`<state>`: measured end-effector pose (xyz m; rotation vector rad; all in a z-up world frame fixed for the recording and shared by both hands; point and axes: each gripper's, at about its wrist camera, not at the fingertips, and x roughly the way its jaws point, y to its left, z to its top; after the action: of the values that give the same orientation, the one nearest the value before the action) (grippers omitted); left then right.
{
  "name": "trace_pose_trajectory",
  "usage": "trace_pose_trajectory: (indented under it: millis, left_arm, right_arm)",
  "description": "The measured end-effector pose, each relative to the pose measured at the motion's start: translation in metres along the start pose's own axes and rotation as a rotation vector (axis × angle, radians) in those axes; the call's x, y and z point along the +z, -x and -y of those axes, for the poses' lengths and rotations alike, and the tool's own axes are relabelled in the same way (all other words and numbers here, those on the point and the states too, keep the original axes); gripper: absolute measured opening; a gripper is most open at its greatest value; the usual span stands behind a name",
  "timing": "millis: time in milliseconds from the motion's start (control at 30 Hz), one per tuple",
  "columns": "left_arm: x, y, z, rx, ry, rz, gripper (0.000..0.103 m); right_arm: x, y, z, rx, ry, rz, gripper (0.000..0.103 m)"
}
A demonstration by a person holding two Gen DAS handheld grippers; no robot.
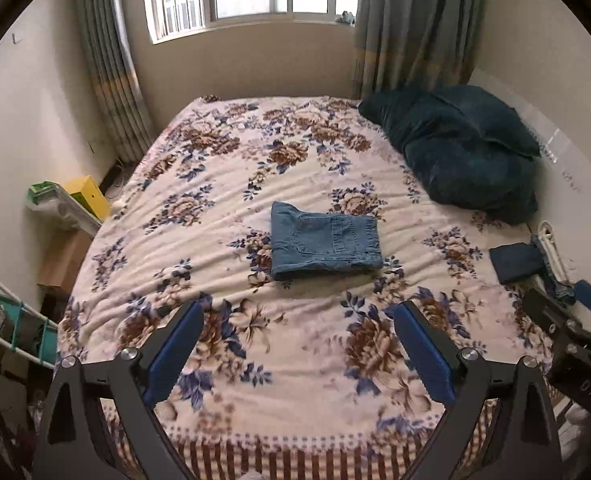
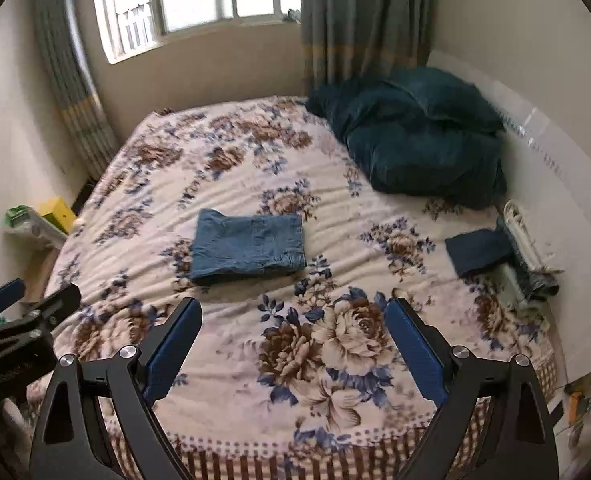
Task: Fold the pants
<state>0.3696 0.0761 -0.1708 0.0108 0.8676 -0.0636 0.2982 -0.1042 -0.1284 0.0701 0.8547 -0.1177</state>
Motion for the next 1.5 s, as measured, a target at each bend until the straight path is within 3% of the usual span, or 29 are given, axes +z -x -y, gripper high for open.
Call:
trace_pose_trajectory:
  millis: [367, 733, 1200, 1500]
  left_arm:
    - [-0.007, 0.146, 0.016, 0.064, 0.011, 0.107, 0.098]
    - [-0.017, 0.212, 0.02, 0.097, 0.023, 0.156, 0.098]
    - [-0.029, 0.208, 0.031, 0.062, 0.043, 0.121, 0.098]
    - [-0.013, 0.171, 0.037, 0.081, 0.033, 0.161, 0.103]
  right_arm:
    - [-0.005, 0.179, 0.025, 0.045, 0.037, 0.075, 0.096]
    - [0.0, 0.282, 0.037, 0.09, 0.059, 0.119, 0.096]
    - [0.006, 0.289, 0.038, 0.099, 0.091, 0.101, 0.096]
    - [0.024, 0.246, 0.043, 0.041, 0.062, 0.134, 0.099]
